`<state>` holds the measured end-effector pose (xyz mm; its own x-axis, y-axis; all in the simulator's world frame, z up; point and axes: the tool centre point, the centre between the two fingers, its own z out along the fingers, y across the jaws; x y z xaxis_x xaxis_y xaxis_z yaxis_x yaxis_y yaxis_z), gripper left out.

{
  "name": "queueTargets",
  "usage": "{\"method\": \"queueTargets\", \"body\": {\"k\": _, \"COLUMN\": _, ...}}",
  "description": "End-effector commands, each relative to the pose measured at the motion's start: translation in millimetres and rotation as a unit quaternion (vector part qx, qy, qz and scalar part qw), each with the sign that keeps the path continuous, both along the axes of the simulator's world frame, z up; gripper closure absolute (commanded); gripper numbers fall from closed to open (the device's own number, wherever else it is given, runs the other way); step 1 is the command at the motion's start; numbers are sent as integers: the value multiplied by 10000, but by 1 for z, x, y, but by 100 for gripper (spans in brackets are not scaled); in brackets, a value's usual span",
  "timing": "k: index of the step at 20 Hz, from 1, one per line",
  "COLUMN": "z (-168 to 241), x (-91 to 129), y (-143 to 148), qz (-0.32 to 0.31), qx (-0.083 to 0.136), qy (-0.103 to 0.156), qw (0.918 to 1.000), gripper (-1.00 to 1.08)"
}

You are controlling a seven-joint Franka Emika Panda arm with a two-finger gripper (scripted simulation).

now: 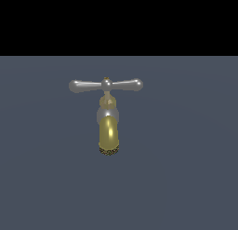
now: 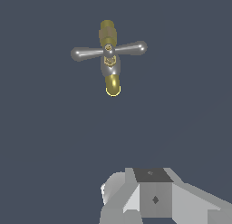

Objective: Turn on the faucet by rotating a designated handle.

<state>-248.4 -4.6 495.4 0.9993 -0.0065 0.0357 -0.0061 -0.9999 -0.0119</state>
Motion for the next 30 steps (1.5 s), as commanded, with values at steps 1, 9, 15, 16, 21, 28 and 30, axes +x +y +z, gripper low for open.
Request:
{"method": "queueTargets", "body": {"k": 1, "z": 0, "x": 0, "y": 0, "qz": 0, "qx": 0, "qy": 0, "qw": 10000, "gripper": 108}}
{"method": "queueTargets", "body": {"k": 9, "z": 1, "x": 5, "y": 17, "qz": 328, "qx": 8, "qy": -48, "qw": 9994, "gripper": 108}}
{"method": "queueTargets", "body": {"k": 15, "z": 1, "x": 6, "y": 17, "qz": 316, "qx": 12, "qy": -47, "qw": 9995, "gripper": 108}}
{"method": "queueTargets", "body": {"k": 16, "z": 0, "x": 7, "y": 17, "qz": 295, "qx": 18, "qy": -46, "qw": 9996, "gripper": 108}}
{"method": "queueTargets", "body": {"k": 21, "z": -3, "x": 17, "y": 20, "qz": 112, "qx": 73, "qy": -34, "qw": 9999, "gripper": 108}}
{"method": "queueTargets", "body": {"k": 28, "z": -12, "x": 43, "y": 27, "qz": -375, "qx": 198, "qy": 10, "qw": 9991, "gripper": 108}}
{"method": "queueTargets", "body": {"k": 30, "z": -17, "x": 53, "y": 30, "qz": -566, "qx": 241, "qy": 30, "qw": 9981, "gripper": 108}}
